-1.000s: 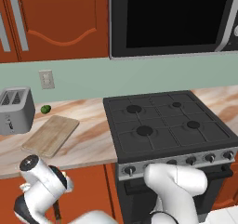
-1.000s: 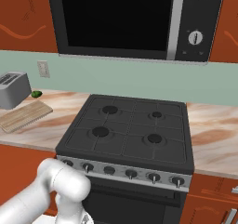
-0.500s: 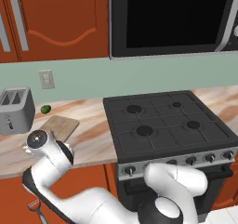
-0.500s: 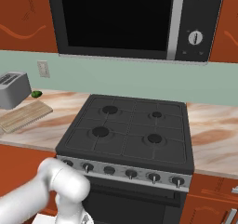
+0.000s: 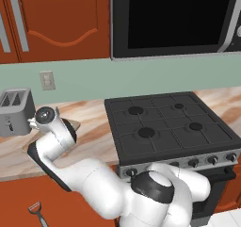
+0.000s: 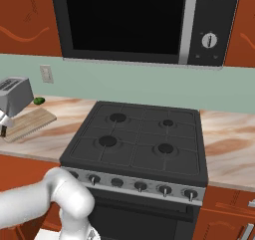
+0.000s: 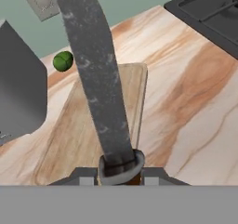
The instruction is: Open the drawer on the left and place the cutting tools on the cutting board.
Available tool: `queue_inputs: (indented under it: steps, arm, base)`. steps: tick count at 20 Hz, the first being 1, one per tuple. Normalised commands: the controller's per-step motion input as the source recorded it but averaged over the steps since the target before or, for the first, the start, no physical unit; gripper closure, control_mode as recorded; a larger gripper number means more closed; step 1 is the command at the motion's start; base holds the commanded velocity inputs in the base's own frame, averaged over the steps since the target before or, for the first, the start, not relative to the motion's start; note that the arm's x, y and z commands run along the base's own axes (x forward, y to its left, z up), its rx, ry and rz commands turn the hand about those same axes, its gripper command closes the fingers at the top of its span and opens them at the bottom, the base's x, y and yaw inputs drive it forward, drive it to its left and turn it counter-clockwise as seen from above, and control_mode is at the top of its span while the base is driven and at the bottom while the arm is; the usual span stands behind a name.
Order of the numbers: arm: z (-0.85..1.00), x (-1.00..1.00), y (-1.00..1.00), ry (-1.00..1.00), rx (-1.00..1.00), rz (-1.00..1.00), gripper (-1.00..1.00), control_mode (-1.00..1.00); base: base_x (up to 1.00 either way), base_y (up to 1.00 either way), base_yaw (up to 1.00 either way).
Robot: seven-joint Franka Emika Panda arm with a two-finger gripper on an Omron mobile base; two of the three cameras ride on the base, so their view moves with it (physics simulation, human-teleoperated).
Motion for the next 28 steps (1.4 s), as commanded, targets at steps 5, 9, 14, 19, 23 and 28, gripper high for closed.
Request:
queue_inputs:
  steps: [5, 9, 14, 19, 23, 28]
  arm:
    - [-0.06, 0.18, -0.01, 0.00, 0.01, 0.00, 1.00, -1.00]
    - [-0.14, 0.34, -0.03, 0.00, 0.07, -0.02, 1.00, -1.00]
    - [-0.12, 0.41, -0.03, 0.00, 0.12, -0.05, 1.00, -1.00]
    - [-0.04, 0.38, 0.00, 0.00, 0.06, -0.07, 1.00, -1.00]
    - [-0.12, 0.50, 0.00, 0.00, 0.05, -0.07, 1.00, -1.00]
    - [-0.01, 0.25, 0.02, 0.02, 0.02, -0.03, -1.00, -1.00]
  base:
    - [0.00, 0.00, 0.00]
    - [0.00, 0.00, 0.00]
    - [0.00, 0.00, 0.00]
    - [0.00, 0.00, 0.00]
    - [0.00, 0.00, 0.00]
    - [0.00, 0.00, 0.00]
